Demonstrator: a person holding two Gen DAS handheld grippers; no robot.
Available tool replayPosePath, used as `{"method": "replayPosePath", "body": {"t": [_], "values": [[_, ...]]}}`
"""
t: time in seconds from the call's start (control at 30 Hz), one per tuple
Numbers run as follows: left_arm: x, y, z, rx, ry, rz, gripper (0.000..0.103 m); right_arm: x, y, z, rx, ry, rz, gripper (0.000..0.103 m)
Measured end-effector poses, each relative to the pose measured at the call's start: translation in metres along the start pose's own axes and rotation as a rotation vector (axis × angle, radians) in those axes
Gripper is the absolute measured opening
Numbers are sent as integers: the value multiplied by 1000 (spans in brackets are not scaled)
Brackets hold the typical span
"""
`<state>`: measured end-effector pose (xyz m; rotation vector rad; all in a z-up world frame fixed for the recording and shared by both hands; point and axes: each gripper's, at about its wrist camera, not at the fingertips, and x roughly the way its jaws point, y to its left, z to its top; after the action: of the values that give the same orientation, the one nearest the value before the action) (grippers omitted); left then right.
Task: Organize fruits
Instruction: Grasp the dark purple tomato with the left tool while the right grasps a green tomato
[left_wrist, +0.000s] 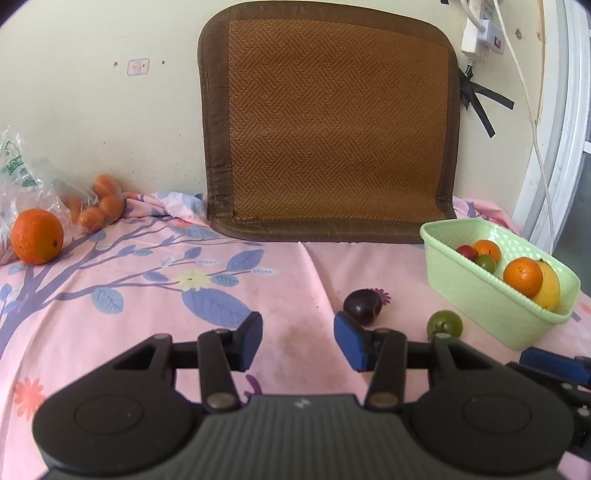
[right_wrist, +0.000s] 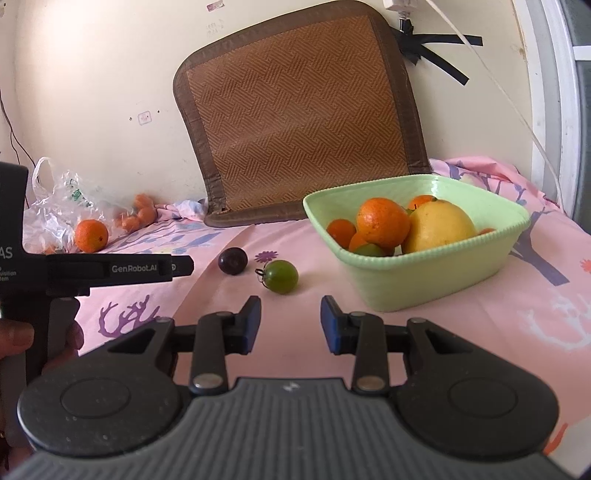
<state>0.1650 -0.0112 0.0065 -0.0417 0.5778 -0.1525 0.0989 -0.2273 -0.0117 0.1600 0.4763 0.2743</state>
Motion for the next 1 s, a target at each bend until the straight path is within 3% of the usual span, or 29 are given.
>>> {"method": "replayPosePath", "body": {"t": [0.37, 0.53, 0.83, 0.9, 1.0], "values": [[-3, -2, -1, 4, -18, -11, 45, 2, 2, 0, -3, 11, -35, 39], [4, 4, 6, -11, 8, -100, 49, 8, 9, 4, -14, 15, -20, 39], [24, -16, 24, 252, -7, -195, 49, 41, 21, 19, -55, 50, -38, 45], [34, -23, 24, 306, 20, -203, 38, 50, 19, 20, -42, 79, -42, 43], [47, -18, 24, 288, 83, -255, 32, 56, 17, 20, -19, 111, -25, 41]]}}
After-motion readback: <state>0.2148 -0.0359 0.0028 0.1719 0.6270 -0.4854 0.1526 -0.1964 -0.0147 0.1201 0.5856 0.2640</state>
